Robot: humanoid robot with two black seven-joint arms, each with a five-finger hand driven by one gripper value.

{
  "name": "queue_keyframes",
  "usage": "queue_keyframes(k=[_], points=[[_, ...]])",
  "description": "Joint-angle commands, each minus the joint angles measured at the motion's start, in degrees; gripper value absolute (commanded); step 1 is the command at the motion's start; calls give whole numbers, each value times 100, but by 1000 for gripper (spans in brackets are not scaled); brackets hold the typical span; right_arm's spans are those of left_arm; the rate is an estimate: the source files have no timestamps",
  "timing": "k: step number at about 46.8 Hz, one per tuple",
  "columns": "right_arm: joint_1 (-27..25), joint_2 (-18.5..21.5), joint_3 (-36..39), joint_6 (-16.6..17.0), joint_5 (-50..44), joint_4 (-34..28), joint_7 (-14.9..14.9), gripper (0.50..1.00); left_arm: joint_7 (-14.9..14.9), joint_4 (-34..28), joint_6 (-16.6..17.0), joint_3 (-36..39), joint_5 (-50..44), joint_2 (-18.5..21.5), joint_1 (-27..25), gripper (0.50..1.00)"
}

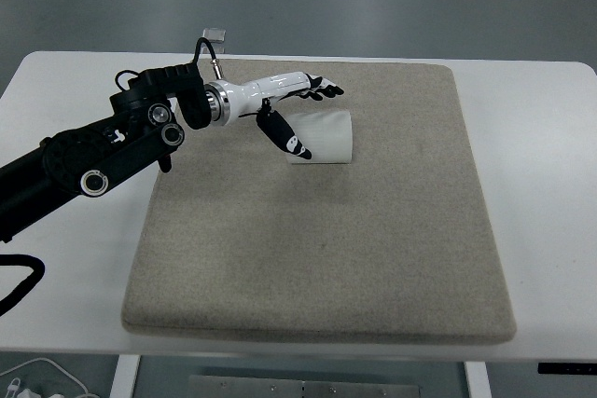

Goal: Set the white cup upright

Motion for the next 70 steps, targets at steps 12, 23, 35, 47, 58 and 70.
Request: queue_keyframes(k=[12,23,35,47,58,70], points=[[0,0,0,0,2,-1,0,930,0,35,482,220,388,-183,63,977],[0,0,0,0,2,8,0,930,0,36,508,220,432,-236,107,977],[0,0,0,0,2,-1,0,930,0,44,508,238,441,-245,116,898],[0,0,0,0,2,-1,0,930,0,106,508,246,441,-254,116,782],[0,0,0,0,2,-1,0,930,0,185,517,238,441,-254,116,739],[0,0,0,0,2,-1,0,930,0,185,517,238,441,-254,107,532]])
